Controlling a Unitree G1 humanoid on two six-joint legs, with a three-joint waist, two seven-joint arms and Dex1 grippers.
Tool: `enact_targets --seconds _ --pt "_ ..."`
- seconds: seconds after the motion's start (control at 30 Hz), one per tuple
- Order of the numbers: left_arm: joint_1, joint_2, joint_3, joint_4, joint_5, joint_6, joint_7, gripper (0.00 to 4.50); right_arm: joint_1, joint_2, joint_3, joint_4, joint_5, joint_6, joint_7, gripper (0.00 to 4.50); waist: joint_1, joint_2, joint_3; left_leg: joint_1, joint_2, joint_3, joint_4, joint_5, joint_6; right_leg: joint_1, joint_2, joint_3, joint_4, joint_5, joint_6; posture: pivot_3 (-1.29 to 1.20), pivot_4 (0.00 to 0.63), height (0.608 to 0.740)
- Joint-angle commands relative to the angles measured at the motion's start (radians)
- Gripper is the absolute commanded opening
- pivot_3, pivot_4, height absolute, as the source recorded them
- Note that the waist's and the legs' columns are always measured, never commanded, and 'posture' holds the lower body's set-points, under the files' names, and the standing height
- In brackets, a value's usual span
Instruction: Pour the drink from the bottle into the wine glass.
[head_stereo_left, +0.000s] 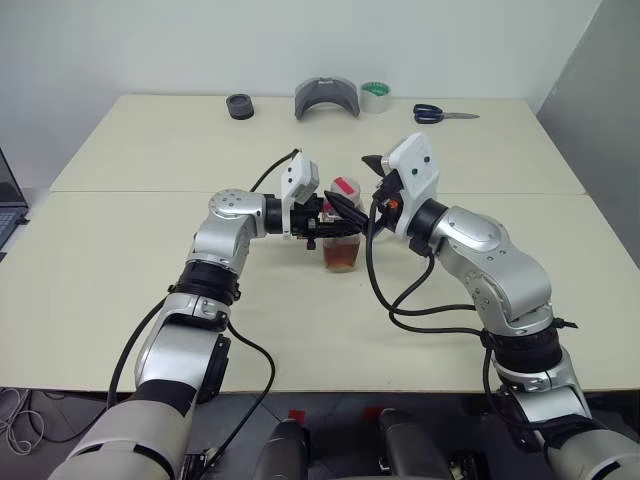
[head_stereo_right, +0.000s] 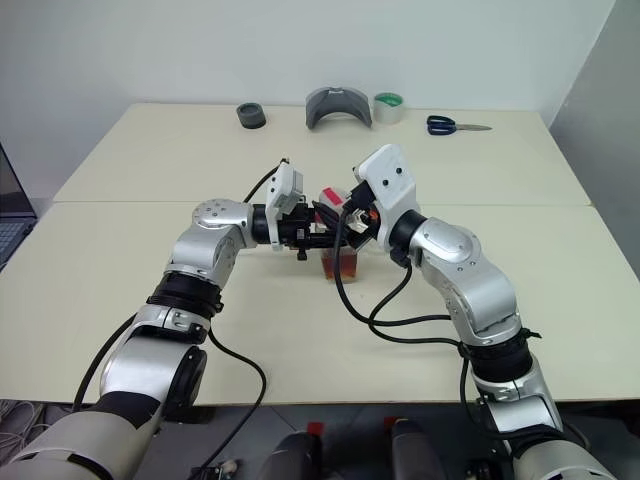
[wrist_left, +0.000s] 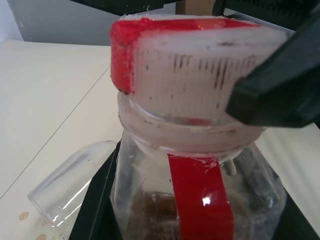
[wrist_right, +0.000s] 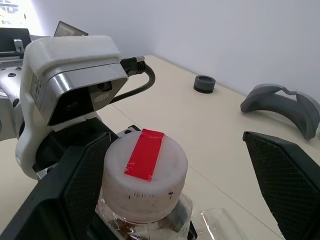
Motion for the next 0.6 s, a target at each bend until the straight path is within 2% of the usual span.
enact_targets --seconds 0.03,0.6 --pt "-0.018 0.008 0.012 -0.034 -0.005 -0.026 -0.009 1.74 0.008 -0.014 -0.054 -0.039 0.001 0.008 -0.012 4.50 0.000 0.000 0.000 0.000 0.000 0.000 0.000 0.000 0.000 0.000 0.000 0.000 0.000 0.000 0.000 0.00 0.150 0.740" --pt "-0.018 0.007 0.009 -0.023 0.005 -0.042 -0.014 1.74 0.045 -0.044 -0.113 -0.106 0.055 0.079 -0.022 4.50 0.000 0.000 0.000 0.000 0.000 0.000 0.000 0.000 0.000 0.000 0.000 0.000 0.000 0.000 0.000 0.00 0.150 0.740"
